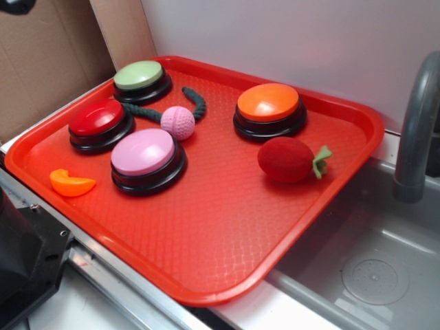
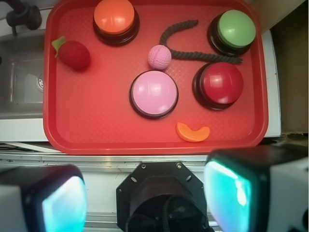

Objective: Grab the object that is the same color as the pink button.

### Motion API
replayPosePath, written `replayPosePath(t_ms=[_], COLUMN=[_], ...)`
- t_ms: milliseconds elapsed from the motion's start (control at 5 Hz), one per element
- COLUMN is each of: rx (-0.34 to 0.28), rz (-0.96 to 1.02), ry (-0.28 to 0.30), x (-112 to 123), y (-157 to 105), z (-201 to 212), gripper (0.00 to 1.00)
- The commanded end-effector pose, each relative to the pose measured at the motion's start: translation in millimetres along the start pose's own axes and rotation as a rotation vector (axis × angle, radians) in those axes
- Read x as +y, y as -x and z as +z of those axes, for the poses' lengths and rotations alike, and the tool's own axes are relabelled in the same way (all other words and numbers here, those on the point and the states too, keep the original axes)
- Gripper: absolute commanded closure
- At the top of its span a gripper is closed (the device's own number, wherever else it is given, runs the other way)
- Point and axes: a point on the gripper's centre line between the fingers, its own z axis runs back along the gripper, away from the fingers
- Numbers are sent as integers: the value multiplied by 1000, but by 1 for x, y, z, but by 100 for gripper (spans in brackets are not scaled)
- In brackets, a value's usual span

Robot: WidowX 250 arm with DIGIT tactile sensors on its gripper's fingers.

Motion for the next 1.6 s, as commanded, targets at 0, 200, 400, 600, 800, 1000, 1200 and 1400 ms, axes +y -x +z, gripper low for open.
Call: replayPosePath(t_ms=[0,200,400,600,800,1000,1200,1400], rx=[0,33,0,-22,-59,-67,-146,-136], rz=[0,71,137,194,260,275,324,377], ry=[0,-19,-14,-31,-43,-64,-74,-113], x=[0,-8,-11,-10,-8,-9,-5,6], y=[0,-15,-29,-45,-62,-80,-94,-105], z=[0,-11,-20,-28,-36,-51,-74,-98], gripper=[0,0,0,0,0,0,0,0])
